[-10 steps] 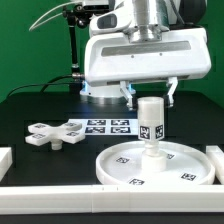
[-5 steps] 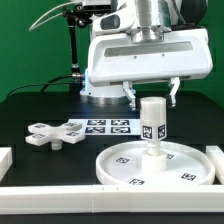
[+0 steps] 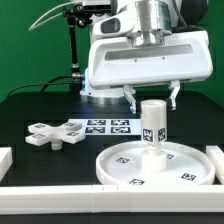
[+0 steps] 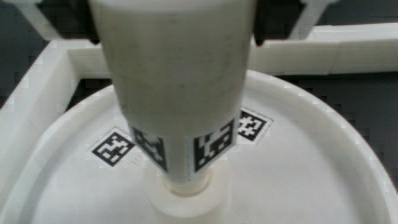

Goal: Assemble round table

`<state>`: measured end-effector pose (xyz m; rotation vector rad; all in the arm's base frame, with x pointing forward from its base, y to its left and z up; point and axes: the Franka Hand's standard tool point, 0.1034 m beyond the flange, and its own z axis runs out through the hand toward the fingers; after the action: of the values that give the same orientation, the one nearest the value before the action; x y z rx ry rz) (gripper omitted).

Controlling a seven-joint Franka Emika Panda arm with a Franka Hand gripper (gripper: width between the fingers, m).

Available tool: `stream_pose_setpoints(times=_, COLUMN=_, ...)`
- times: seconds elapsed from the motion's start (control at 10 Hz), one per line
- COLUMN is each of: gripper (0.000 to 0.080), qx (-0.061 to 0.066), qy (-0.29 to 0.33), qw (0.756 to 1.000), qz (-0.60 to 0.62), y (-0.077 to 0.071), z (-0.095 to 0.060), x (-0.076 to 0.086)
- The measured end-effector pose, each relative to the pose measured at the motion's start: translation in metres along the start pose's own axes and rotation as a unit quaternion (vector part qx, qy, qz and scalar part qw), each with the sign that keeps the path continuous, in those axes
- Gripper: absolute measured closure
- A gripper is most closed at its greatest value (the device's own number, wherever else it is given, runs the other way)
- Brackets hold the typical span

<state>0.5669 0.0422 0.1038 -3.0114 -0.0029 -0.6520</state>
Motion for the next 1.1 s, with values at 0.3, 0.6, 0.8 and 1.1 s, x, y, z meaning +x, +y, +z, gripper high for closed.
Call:
stream_pose_setpoints(times=0.3, gripper=0.0390, qx=-0.001, qy=-0.001, qw=1.000, qz=0.000, y=0.002, z=0.004, x=-0.003)
stream_pose_setpoints(times=0.6, gripper=0.0390, qx=-0.001, qy=-0.003, qw=1.000, qz=0.000, y=0.002, z=0.009, x=-0.006)
stream_pose_setpoints(times=0.8, gripper=0.0390, qx=-0.004, qy=0.016, qw=1.000, qz=-0.001, y=0.001, z=0.011, x=-0.003)
stream_pose_setpoints(times=1.1, gripper=0.0390, qx=-0.007, qy=0.034, qw=0.999, qz=-0.002, y=0.001, z=0.013, x=0.000)
